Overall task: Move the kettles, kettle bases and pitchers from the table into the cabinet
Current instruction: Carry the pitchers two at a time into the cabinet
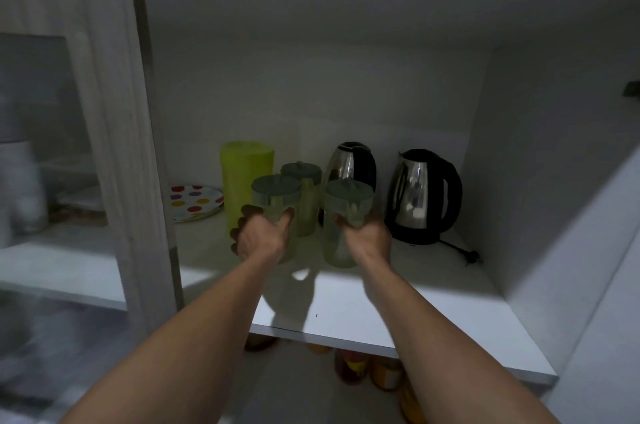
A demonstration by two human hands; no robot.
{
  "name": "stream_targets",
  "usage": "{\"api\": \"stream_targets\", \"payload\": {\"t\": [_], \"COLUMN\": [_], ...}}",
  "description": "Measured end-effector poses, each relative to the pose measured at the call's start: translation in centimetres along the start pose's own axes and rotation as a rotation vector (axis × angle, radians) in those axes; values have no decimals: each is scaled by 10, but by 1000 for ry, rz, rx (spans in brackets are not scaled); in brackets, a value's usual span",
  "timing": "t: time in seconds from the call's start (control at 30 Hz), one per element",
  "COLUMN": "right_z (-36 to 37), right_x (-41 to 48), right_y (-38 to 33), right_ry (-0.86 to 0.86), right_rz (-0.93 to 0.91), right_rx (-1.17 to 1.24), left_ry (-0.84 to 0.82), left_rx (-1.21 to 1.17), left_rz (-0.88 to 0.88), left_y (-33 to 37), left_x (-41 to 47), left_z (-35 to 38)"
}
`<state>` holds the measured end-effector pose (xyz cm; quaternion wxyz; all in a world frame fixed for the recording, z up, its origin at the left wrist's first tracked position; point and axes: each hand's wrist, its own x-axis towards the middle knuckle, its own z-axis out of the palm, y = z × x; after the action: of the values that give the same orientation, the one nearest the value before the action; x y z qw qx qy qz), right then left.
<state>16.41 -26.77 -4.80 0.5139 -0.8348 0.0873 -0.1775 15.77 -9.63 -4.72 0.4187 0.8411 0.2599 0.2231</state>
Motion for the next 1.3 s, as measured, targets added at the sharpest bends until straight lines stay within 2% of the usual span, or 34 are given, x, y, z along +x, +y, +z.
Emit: {"api": "stream_targets", "payload": {"t": [0.13,0.23,0.4,0.53,0.7,0.97,1.3], "right_z": [-16,-28,-40,-35,-5,74,203], "right_x": [-16,-35,-70,-116,-185,-290,-392], "right_y": [-14,-30,-61,-91,-128,-171,-204], "right_ry": [66,109,41,-48,-158,-307,-556], "right_rz": [23,-36,-216,-338,-451,-576,-714], "right_rx": [-134,-247,-371,-447,-479,-490,-409], "left_ry": [135,190,154,95,113,116,233], "left_rx": [93,140,296,404,467,570,647], "left_rz": [81,244,587,681,639,439,140], "left_y": [7,13,7,-25,-79,-174,-304], "left_x": [-21,-40,-58,-69,-80,-97,-104], "left_z": [-17,-39,-92,-152,-226,-347,-469]}}
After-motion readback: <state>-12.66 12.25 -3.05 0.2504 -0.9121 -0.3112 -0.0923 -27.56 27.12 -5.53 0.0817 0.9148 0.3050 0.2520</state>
